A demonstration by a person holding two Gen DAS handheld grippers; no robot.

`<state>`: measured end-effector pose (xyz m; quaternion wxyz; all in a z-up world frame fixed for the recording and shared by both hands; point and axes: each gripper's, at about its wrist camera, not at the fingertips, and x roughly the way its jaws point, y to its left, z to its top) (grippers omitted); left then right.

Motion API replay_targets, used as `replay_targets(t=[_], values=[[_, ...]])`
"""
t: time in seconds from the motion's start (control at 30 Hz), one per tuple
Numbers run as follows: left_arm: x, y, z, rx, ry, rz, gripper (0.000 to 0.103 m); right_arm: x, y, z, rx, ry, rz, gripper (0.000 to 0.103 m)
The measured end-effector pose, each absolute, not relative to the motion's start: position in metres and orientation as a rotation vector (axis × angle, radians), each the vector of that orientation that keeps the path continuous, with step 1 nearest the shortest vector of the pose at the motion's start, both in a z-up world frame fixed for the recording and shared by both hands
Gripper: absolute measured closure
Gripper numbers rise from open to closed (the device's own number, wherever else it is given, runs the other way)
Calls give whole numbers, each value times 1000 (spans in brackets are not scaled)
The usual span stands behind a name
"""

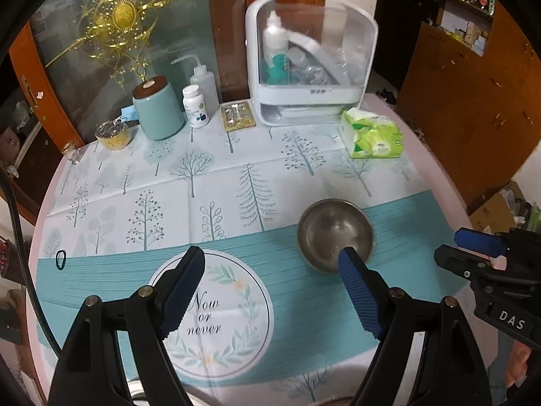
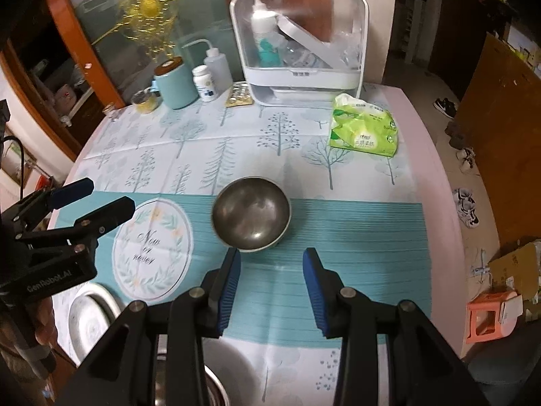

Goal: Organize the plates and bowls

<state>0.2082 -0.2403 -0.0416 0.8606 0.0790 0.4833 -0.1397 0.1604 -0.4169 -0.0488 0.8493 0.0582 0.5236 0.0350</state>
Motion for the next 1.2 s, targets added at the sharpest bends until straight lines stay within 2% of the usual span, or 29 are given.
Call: replay_targets(t=[0.3,0.6,0.87,1.03,1.13,1.17,1.2], values=[[257,-251,-94,139,1117,-288,23,207,-428,-94,199,1186,45,64],[293,-249,-153,-32,1301,-324,23,241,-440,-147,363,1309,42,64],[303,-251,-181,-133,1426,-401,26,251,-449,-174,434,1374,36,66],[306,-255,-188,-161,1477,-455,49,254,-450,-182,475,1405,66,83],[307,-258,-190,-157,1494,-472,65,255,-449,-184,476,1414,73,90],[308,-260,-191,-156,1500,-477,67,255,-449,-184,486,1412,82,92],[307,-260,-191,-152,1503,-478,73,255,-449,-184,491,1412,87,94]])
